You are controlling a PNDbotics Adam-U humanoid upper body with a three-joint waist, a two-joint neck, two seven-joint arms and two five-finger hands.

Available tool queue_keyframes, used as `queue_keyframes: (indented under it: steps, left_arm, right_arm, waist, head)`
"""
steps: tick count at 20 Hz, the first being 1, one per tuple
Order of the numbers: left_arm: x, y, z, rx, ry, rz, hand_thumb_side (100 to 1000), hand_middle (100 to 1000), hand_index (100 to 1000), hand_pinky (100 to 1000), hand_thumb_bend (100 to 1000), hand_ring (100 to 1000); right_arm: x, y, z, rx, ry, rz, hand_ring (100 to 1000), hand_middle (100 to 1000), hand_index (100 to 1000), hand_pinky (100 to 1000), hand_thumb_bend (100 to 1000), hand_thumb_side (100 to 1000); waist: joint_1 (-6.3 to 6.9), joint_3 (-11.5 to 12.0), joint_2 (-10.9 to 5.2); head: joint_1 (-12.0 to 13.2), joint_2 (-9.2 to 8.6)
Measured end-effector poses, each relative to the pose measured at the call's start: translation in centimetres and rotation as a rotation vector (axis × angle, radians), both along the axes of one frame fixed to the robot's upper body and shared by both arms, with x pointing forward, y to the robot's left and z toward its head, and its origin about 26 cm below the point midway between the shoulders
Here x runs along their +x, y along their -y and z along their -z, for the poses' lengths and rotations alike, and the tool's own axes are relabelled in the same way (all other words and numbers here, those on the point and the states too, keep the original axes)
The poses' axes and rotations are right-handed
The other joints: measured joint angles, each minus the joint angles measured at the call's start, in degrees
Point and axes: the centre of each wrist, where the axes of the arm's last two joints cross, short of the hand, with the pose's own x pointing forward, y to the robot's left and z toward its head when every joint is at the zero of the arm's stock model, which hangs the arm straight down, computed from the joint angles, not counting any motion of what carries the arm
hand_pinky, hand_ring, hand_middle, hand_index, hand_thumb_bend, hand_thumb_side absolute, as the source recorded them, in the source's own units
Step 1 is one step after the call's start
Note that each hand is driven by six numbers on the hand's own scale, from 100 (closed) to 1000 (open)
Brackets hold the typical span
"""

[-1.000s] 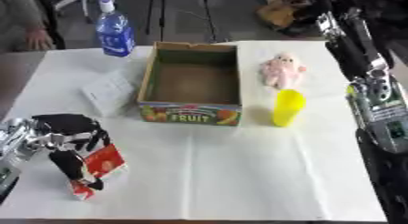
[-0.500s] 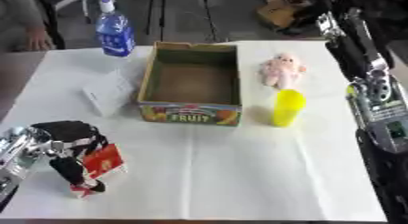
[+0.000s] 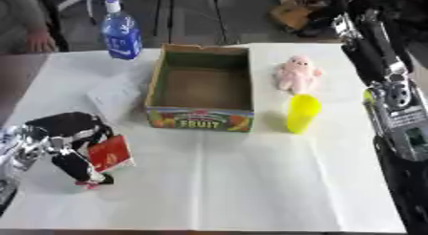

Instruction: Pick up objects on the table and place them in the box.

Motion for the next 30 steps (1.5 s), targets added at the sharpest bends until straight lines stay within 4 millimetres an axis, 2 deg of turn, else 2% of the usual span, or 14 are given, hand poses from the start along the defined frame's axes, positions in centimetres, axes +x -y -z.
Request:
queue_keyframes:
  steps: [4, 7, 9, 10, 11, 12, 16, 21, 28, 29, 30]
  left_arm:
    - [0.3, 0.1, -3.7, -0.089, 0.057, -0.014, 484, 333, 575, 469, 519, 313]
    - [0.6, 0.7, -5.6, -0.167, 0.130, -0.029, 495, 334, 577, 473, 545, 321]
    - [0.9, 1.3, -6.2, -0.216, 0.175, -0.040, 499, 334, 572, 471, 588, 323]
    - [1.1, 1.7, -6.4, -0.245, 0.203, -0.046, 536, 339, 577, 467, 666, 330]
    - [1.4, 2.2, -6.6, -0.274, 0.233, -0.051, 546, 346, 578, 471, 700, 343]
    - [1.7, 2.8, -6.8, -0.305, 0.268, -0.058, 550, 348, 580, 471, 706, 347]
    - [3.5, 5.1, -5.3, -0.388, 0.368, -0.088, 549, 362, 584, 476, 710, 367]
    - [5.4, 6.7, -2.1, -0.428, 0.433, -0.143, 553, 400, 601, 489, 699, 404]
    - [6.7, 8.2, 1.4, -0.488, 0.529, -0.208, 584, 440, 648, 499, 676, 431]
    - [6.7, 8.3, 1.7, -0.494, 0.544, -0.211, 629, 483, 674, 516, 669, 467]
    - [6.8, 8.3, 2.0, -0.499, 0.559, -0.214, 629, 483, 674, 516, 669, 467]
  right_arm:
    - [0.0, 0.0, 0.0, 0.001, 0.000, 0.000, 688, 771, 901, 653, 100, 756]
    - [0.0, 0.0, 0.0, 0.002, -0.001, -0.001, 688, 771, 901, 653, 100, 756]
    - [0.0, 0.0, 0.0, 0.003, -0.003, -0.003, 688, 771, 901, 654, 100, 757]
    - [0.0, 0.0, 0.0, 0.002, -0.003, -0.004, 688, 771, 901, 654, 100, 757]
    - [0.0, 0.0, 0.0, 0.001, -0.004, -0.006, 688, 771, 901, 654, 100, 756]
    - [0.0, -0.1, 0.0, 0.000, -0.006, -0.010, 688, 771, 902, 654, 100, 755]
    - [0.2, -0.5, -0.1, -0.002, -0.005, -0.031, 689, 771, 902, 654, 100, 754]
    - [0.5, -1.2, -0.2, 0.004, -0.005, -0.064, 689, 772, 902, 654, 100, 754]
    - [0.7, -1.8, -0.3, 0.006, -0.006, -0.096, 689, 772, 902, 655, 100, 754]
    - [0.8, -1.8, -0.2, 0.006, -0.007, -0.100, 689, 772, 902, 655, 100, 755]
    - [0.8, -1.9, -0.2, 0.007, -0.009, -0.102, 689, 772, 902, 655, 100, 755]
  waist:
    - [0.05, 0.00, -0.26]
    - [0.08, -0.10, -0.30]
    - [0.11, -0.38, -0.38]
    - [0.11, -0.66, -0.46]
    - [0.11, -0.98, -0.59]
    - [0.11, -1.42, -0.69]
    - [0.15, -2.87, -0.76]
    - [0.09, -4.62, -0.76]
    - [0.13, -6.09, -0.76]
    - [0.13, -6.15, -0.76]
    - [0.13, -6.27, -0.76]
  head:
    - [0.01, 0.00]
    - [0.15, 0.00]
    - [0.32, 0.00]
    - [0.48, 0.00]
    - [0.60, 0.00]
    - [0.76, 0.00]
    - [1.56, 0.00]
    - [3.05, 0.00]
    - [4.44, 0.00]
    - [4.51, 0.00]
    - [4.53, 0.00]
